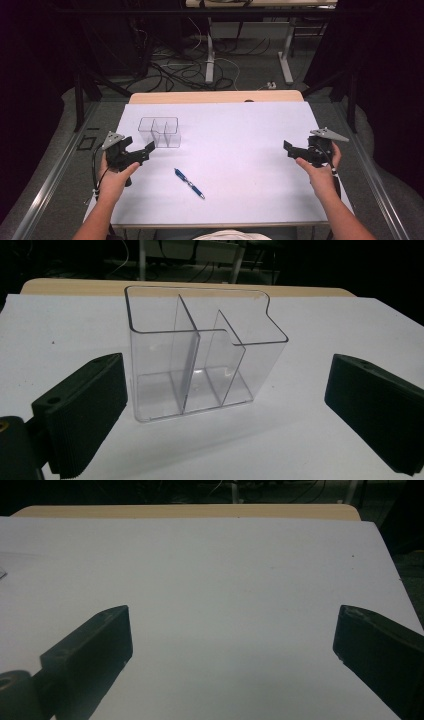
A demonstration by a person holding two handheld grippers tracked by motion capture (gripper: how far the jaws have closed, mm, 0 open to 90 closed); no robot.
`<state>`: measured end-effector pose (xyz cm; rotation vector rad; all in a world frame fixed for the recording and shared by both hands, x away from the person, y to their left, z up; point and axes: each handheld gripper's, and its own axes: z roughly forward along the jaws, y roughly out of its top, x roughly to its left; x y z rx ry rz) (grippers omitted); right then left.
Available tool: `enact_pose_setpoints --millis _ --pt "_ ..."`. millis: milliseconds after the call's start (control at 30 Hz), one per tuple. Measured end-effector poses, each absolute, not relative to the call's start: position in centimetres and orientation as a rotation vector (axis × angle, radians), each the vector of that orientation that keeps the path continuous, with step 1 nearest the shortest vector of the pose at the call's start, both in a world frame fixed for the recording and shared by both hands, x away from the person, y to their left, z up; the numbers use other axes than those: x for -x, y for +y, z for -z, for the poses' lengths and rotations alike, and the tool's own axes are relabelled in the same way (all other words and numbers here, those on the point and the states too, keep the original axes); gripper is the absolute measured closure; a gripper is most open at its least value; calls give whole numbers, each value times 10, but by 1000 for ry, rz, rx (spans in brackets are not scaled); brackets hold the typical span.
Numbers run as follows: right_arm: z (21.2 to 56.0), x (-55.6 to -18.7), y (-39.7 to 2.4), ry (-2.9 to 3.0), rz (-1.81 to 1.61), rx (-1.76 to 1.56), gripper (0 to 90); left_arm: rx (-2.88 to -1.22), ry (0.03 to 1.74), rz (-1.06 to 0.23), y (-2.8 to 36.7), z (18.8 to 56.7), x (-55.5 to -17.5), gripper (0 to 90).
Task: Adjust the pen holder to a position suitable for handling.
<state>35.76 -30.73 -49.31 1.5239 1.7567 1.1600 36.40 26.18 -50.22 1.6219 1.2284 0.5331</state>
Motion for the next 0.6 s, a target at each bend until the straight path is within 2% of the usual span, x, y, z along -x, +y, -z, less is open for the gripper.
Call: enact_pose_setpoints --millis 233,433,600 --pt "499 -356 -310 1769 -1146 -1533 49 -1605 1282 -521 264 499 -372 63" --pt "498 -355 -310 1769 -1148 -1527 66 -1585 1302 -534 266 489 -379 157" --pt "500 -356 -309 1776 -1139 -1530 81 -1581 1319 -552 267 478 -389 196"
